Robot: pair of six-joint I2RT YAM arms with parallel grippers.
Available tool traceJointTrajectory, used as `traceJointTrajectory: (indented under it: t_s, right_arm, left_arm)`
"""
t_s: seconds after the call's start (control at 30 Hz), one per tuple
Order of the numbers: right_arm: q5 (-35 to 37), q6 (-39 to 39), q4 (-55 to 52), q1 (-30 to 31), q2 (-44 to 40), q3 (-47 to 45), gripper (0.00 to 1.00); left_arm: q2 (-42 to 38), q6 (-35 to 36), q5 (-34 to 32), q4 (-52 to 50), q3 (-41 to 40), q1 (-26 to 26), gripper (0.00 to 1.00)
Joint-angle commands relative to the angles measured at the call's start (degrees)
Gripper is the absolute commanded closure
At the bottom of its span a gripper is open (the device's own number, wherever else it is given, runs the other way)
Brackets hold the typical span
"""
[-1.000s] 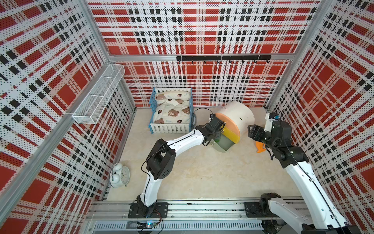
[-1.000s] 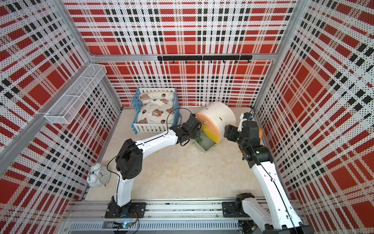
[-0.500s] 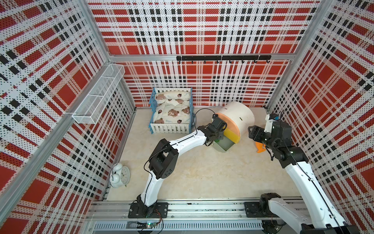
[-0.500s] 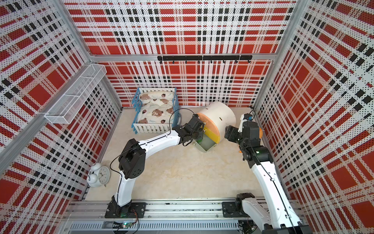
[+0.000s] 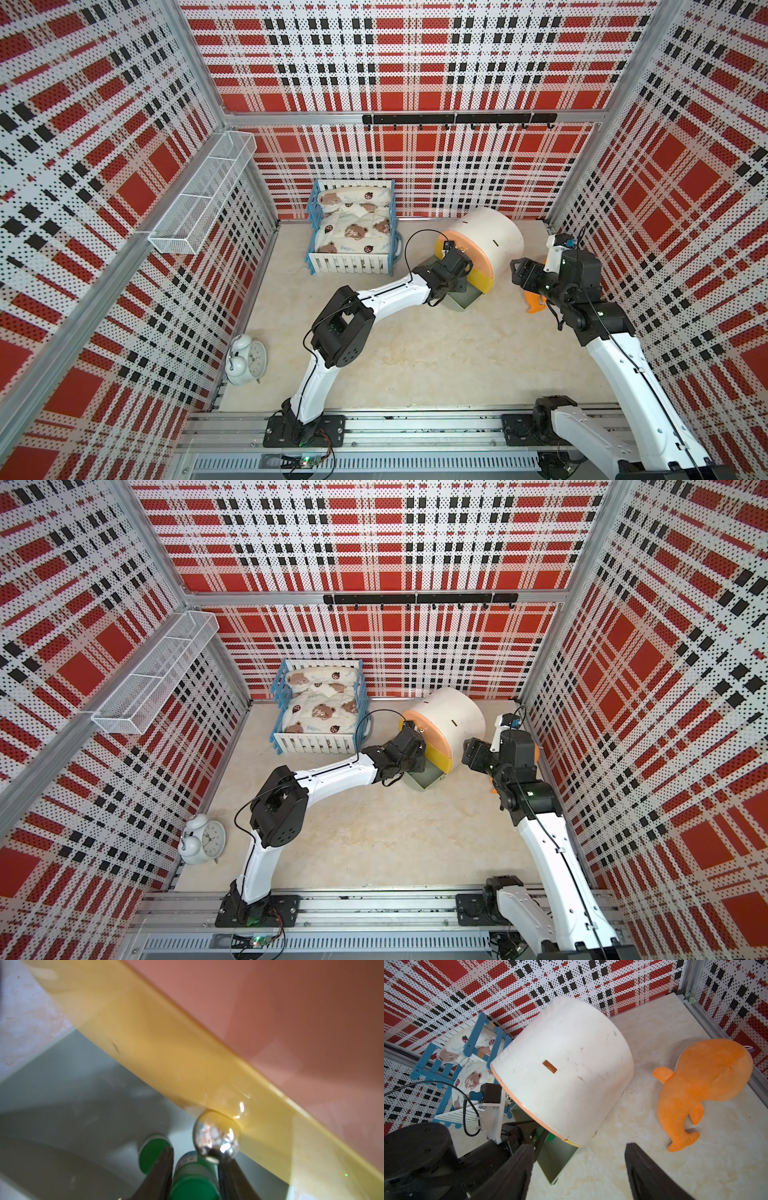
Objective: Put the paint cans in the drawer according to color
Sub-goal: Place the paint can in the drawer.
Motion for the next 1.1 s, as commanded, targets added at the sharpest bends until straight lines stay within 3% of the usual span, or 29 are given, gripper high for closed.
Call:
traceJointTrajectory:
  t_s: [0.0,0.33,0.67,0.8,1.07]
  right_arm:
    - [-0.37,-0.32,0.19,-0.66,-0.93,-0.43,0.24]
    - [-0.75,-0.06,0.03,-0.97,-1.04,-0.50,0.24]
    - [-2.07,-0.17,1.11,-1.32,-0.04,0.23,0.23]
    - [-2.71,-0.85,1.67,-1.83,1.05,2.24,0.23]
    - [-8.55,-2.54,4.70,-7.13,7.35,7.76,0.20]
  left_arm:
    - [0.42,-0.06,-1.18,2.40,-1.20,-0.27,0.64]
    - [-1.76,0.03,-2.22,2.37,-2.26,-0.36,0.47]
    - [-10.29,2.42,-3.43,2.57,-6.42,-0.29,0.47]
    - [-16.81,3.95,-2.57,6.04,-12.98,0.71,0.47]
    - [-31.36,4.73,10.45,21.39,-33.30,8.27,0.47]
